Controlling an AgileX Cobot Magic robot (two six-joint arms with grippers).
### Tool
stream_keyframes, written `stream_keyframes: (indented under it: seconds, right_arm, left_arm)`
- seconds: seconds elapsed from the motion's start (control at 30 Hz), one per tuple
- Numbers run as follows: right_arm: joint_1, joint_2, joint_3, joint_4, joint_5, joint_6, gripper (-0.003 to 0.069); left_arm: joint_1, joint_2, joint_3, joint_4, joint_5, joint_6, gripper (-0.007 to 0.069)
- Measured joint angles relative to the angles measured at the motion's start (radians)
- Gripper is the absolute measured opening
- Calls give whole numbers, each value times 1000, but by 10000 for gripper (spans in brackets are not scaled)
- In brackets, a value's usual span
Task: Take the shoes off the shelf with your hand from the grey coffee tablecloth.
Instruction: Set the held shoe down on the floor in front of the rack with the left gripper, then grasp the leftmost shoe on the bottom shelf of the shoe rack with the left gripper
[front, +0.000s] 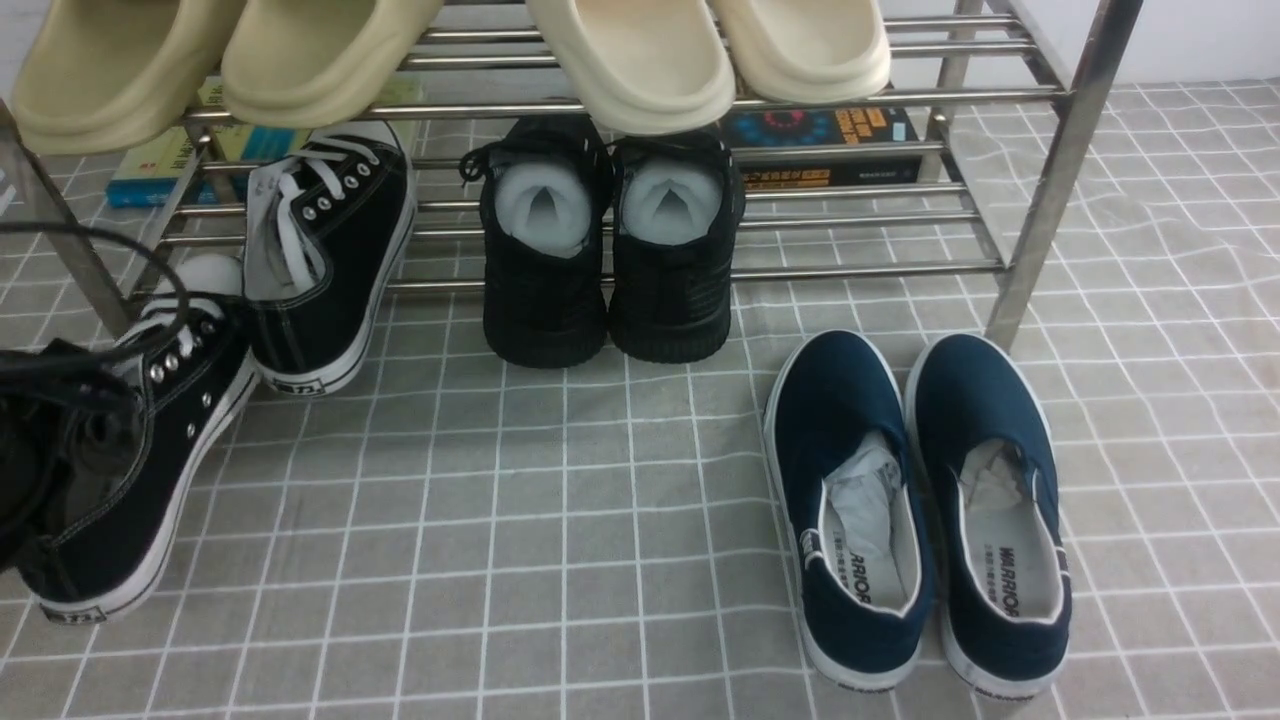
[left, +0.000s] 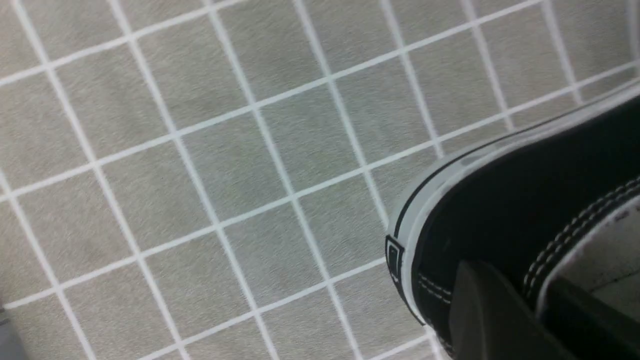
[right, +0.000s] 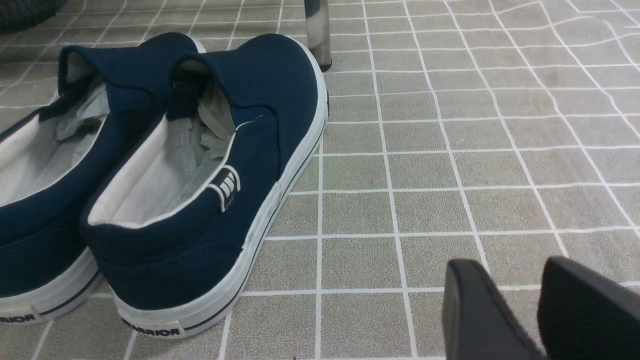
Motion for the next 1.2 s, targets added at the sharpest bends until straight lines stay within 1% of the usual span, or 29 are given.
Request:
stream_keyframes:
  seconds: [0.13, 0.33, 0.53, 0.63, 0.67, 0.7, 0.83, 0.87, 0.9, 0.93, 0.97, 1.03, 1.1, 1.13, 1.17, 1.2]
  right_arm:
    - [0, 0, 0, 0, 0, 0, 225]
    - [0, 0, 0, 0, 0, 0, 232]
    - [0, 0, 0, 0, 0, 0, 237]
    - [0, 0, 0, 0, 0, 0, 238]
    - [0, 0, 0, 0, 0, 0, 238]
    - [0, 0, 0, 0, 0, 0, 238]
    - [0, 0, 0, 0, 0, 0, 239]
    - [0, 0, 0, 0, 0, 0, 239]
    - [0, 0, 0, 0, 0, 0, 239]
    - [0, 0, 0, 0, 0, 0, 239]
    - [0, 0, 0, 0, 0, 0, 239]
    - [0, 0, 0, 0, 0, 0, 239]
    - [0, 0, 0, 0, 0, 0, 239]
    - [0, 0, 0, 0, 0, 0, 239]
    - [0, 0, 0, 0, 0, 0, 239]
    - [0, 0, 0, 0, 0, 0, 239]
  left_arm:
    - [0, -23, 83, -6, -38, -26, 52]
    - [0, -23, 140, -13, -45, -56, 52]
    - [0, -23, 155, -11, -63, 4, 68]
    - [0, -23, 155, -10, -61, 22, 105]
    - [0, -24, 155, -10, -61, 49, 145]
    - [0, -24, 155, -10, -61, 58, 157]
    - [0, -24, 85, -15, -59, 188, 316]
    - [0, -24, 74, -17, -59, 192, 323]
    - [0, -24, 29, -23, -59, 220, 369]
    - [0, -24, 16, -26, -59, 226, 386]
    - [0, -24, -38, -41, -69, 244, 421]
    - [0, -24, -98, -65, -107, 258, 442]
    - [0, -13, -144, -104, -164, 261, 449]
    - [0, -13, -144, -104, -164, 261, 449]
    - [0, 9, -173, -159, -223, 267, 450]
    - [0, 24, -182, -185, -249, 274, 450]
